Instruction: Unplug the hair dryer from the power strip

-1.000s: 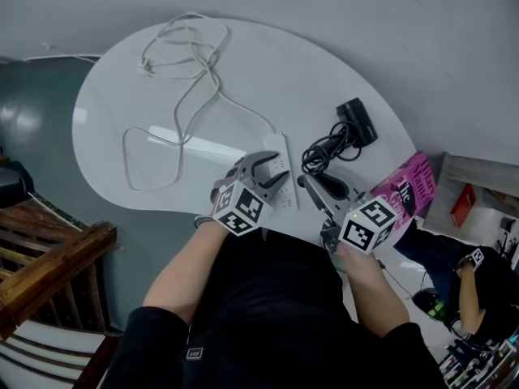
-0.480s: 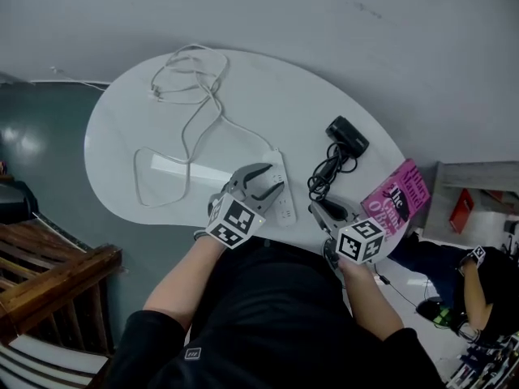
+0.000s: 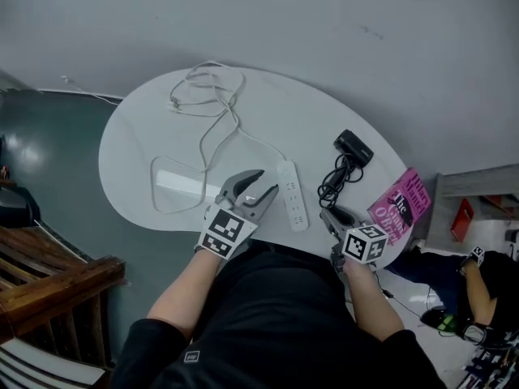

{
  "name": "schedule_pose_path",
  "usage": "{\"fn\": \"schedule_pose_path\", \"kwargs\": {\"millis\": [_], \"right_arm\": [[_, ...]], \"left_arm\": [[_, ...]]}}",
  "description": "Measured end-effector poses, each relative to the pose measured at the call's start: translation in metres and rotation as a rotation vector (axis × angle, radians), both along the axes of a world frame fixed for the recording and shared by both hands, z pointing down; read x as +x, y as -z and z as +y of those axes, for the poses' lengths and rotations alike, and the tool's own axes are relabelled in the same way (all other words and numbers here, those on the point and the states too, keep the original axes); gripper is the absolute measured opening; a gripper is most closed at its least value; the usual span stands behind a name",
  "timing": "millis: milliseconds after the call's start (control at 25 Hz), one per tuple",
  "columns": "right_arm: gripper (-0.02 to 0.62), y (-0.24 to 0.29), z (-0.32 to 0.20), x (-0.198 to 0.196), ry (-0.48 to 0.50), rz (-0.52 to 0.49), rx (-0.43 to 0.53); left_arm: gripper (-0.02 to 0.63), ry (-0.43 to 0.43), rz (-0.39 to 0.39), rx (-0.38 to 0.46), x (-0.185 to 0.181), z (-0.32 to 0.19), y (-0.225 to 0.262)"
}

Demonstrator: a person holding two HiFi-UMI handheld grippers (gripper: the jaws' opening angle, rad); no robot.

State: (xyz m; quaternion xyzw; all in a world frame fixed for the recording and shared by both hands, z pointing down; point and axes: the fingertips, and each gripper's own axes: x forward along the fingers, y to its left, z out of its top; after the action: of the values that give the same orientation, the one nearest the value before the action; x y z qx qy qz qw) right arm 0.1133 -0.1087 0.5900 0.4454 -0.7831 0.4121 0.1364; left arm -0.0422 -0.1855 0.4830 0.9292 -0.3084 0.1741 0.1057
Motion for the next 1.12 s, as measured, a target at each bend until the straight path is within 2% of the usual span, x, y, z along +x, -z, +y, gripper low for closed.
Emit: {"fn": "schedule_pose_path", "kwargs": {"millis": [360, 480, 800, 960, 1120], "right_arm": [[0.092, -0.012, 0.016, 0.016, -0.081, 0.035, -0.030], [0.094, -0.014, 0.021, 0.021, -0.075, 0.016, -0.054], [0.095, -0.002, 0.032, 0.046, -0.028, 0.004, -0.021], [0.095, 0.010, 0.033, 0.077, -0.062, -0.015, 0.022], [0.089, 0.040, 0.013, 0.100, -0.100, -0.045, 0.127]], "left_arm": [[0.164, 0.030, 0.024, 0.007, -0.024, 0.015, 0.009], [0.158, 0.055, 0.027, 0.008, -0.028, 0.016, 0.016], [0.152, 0.112, 0.020, 0.027, -0.011, 0.004, 0.042], [0.147, 0.159, 0.036, 0.042, -0.002, 0.001, 0.066], [0.140, 0.198, 0.031, 0.075, 0.004, 0.004, 0.092]]}}
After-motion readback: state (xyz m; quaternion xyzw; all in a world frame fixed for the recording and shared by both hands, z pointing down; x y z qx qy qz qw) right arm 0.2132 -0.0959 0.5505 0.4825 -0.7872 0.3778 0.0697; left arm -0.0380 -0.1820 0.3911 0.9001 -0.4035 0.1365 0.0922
